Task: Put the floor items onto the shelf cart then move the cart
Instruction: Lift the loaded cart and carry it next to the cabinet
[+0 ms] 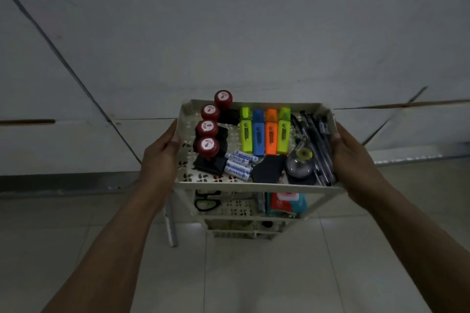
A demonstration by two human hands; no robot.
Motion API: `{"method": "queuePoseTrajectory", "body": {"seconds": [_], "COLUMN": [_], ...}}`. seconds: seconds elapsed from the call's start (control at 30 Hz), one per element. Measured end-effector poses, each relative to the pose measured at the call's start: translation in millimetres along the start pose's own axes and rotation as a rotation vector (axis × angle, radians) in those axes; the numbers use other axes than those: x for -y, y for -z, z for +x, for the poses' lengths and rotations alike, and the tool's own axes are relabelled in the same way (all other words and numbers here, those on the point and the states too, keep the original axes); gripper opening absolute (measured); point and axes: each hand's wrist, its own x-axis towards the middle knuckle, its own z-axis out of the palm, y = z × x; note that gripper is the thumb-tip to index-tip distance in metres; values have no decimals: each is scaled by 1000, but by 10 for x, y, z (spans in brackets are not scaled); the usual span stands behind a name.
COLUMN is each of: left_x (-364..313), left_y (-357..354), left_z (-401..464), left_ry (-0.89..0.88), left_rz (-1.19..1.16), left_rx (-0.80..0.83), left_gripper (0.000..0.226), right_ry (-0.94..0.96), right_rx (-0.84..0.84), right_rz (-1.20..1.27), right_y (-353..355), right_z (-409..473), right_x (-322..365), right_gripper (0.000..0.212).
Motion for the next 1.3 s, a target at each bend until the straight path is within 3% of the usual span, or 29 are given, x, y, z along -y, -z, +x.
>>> {"method": "queuePoseTrajectory", "body": {"seconds": [0.27,0.43,0.77,1.03,1.3], "left_x": [80,-14,-150,-121,-156], "left_y": [-336,-554,-459,-422,-416], "left_z": [-12,55,563,564,489], "left_ry": [-35,-46,-31,-23,-23], "left_rz": [-121,-125,-108,-74,-40], "left_rx": [-174,-235,-54,-99,-120], "left_gripper": [39,39,30,30,41], "right_ry": [132,133,113,125,132], "right_rx": [200,241,107,180,166], "right_rz": [-174,-123,51,1,-105], "right_y": [115,230,128,89,77], "right_z": [793,1035,1025,1155,1289], "right_x": [299,181,27,74,151], "right_gripper": [37,35,31,25,36]}}
